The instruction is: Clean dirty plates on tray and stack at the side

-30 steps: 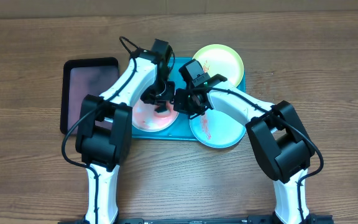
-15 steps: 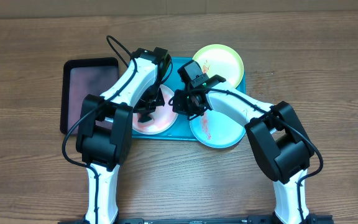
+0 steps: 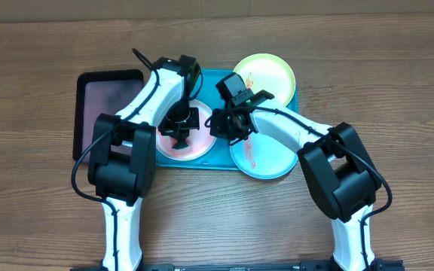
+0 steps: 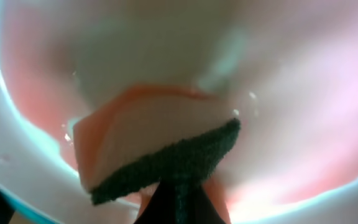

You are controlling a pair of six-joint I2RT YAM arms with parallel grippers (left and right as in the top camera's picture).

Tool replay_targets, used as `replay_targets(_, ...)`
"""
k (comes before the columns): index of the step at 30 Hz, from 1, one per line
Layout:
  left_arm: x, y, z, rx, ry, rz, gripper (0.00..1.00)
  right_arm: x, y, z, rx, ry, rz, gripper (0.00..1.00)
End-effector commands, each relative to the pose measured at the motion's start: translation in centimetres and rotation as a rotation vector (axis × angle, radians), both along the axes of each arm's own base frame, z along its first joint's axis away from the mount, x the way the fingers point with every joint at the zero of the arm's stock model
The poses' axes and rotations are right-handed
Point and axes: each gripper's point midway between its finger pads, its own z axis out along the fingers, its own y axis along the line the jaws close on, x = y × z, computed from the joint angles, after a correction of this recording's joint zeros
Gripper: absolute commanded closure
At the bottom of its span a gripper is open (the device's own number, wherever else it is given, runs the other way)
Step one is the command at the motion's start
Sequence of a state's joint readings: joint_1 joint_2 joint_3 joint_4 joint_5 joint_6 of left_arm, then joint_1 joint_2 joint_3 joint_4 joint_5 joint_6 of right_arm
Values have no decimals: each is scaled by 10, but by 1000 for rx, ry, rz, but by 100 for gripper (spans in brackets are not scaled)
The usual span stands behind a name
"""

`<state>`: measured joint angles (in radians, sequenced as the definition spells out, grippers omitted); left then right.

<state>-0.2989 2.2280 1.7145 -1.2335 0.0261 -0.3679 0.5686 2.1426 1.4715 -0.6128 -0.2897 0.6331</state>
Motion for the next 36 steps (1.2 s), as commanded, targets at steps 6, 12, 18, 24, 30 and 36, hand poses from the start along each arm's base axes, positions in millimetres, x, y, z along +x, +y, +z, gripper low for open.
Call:
replay_targets(6, 35, 6, 3, -90, -73, 72, 96, -2, -4, -8, -19, 3, 28, 96)
replay_targets(12, 62, 16, 51, -69, -153, 106, 96, 1, -3, -8, -17, -13, 25, 96)
replay_targets(18, 77, 27, 86, 4, -227, 143, 96, 10, 2, -4, 2, -55, 27, 96)
replay_targets(24, 81, 43, 96, 100, -271, 259, 96, 21, -9, -6, -79, -143, 77, 85)
replay_targets(30, 94, 52, 98, 126, -327, 293, 96, 34, -3, -1, -69, -228, 125, 75)
replay_targets(36, 100, 53, 99, 119, -351, 299, 96, 31, -5, -3, -89, -219, 126, 96)
